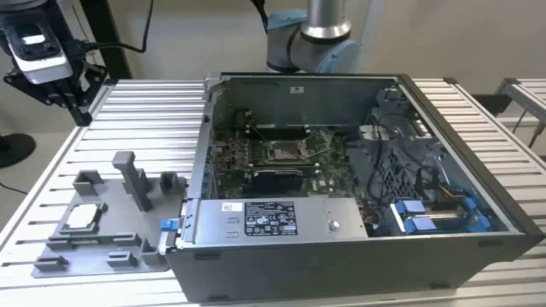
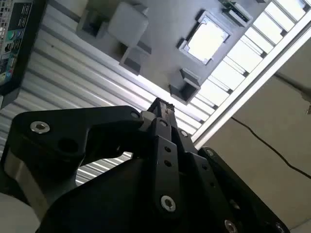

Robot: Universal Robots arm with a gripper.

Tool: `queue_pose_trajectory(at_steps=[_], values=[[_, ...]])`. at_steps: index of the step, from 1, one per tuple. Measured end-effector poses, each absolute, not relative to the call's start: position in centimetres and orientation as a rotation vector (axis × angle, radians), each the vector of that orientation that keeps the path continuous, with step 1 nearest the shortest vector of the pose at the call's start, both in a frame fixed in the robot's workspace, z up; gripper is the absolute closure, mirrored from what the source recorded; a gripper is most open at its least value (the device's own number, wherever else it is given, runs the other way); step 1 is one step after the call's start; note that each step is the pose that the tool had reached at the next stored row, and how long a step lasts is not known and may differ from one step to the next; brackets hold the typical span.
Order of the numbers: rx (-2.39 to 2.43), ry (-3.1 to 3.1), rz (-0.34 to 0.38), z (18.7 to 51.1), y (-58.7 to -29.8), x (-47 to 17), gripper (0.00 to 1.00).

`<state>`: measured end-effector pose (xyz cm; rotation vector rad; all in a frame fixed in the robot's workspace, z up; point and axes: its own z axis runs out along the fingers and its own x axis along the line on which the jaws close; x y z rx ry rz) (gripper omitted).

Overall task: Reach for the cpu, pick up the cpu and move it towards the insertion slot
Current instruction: 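Reach for the cpu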

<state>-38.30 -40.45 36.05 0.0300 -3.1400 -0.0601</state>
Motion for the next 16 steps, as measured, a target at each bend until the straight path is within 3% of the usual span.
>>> queue_pose_trajectory(at_steps=[16], values=[[0.030, -3.140, -0.060, 36.06, -40.69, -38.69, 1.00]])
